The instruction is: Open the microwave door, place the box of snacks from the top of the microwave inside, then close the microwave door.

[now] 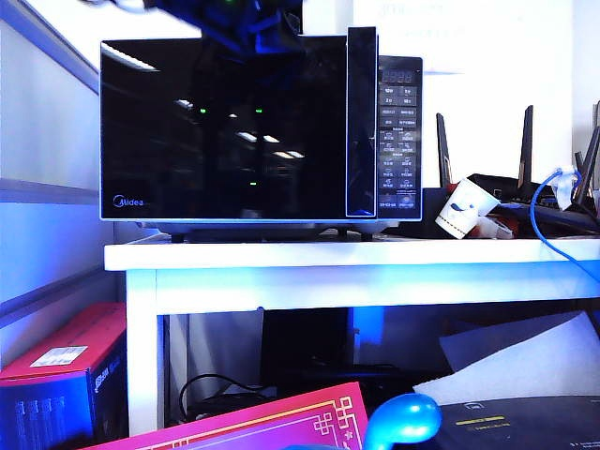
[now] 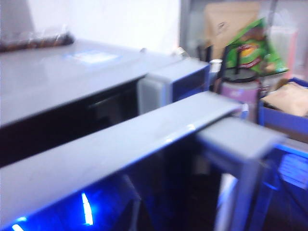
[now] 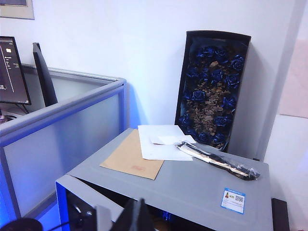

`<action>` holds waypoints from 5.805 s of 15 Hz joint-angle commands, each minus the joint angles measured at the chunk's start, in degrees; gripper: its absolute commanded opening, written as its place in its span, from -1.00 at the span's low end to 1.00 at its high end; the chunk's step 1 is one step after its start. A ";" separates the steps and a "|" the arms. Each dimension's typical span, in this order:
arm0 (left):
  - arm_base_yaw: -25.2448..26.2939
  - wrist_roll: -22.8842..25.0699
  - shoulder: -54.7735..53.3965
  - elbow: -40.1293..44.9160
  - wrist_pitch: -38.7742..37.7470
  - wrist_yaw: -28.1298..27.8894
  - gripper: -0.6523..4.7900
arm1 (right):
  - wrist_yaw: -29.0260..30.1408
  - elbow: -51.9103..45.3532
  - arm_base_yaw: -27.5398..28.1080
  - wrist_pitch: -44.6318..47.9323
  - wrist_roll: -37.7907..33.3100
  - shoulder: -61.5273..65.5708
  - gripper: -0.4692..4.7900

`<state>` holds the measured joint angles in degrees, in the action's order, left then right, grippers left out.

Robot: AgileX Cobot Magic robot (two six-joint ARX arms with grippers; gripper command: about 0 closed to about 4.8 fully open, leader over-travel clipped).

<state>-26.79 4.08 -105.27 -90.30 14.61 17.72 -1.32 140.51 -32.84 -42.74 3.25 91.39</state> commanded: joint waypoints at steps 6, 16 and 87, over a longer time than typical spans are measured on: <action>-0.22 0.00 -3.34 -0.24 9.64 -14.69 -0.78 | 3.15 0.26 -0.11 -0.66 -0.70 -0.26 -0.84; -0.22 0.50 -4.68 -0.33 9.22 -32.37 -0.78 | 2.91 0.26 -0.11 -0.74 -0.70 -0.35 -0.84; 18.08 -3.02 105.24 88.02 -29.57 -18.99 -0.76 | -7.65 -138.16 13.42 26.95 -15.08 -91.08 -0.83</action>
<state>-8.67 0.62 -0.21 -2.33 -14.59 -1.39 -8.95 3.01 -19.84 -17.23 -11.57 1.02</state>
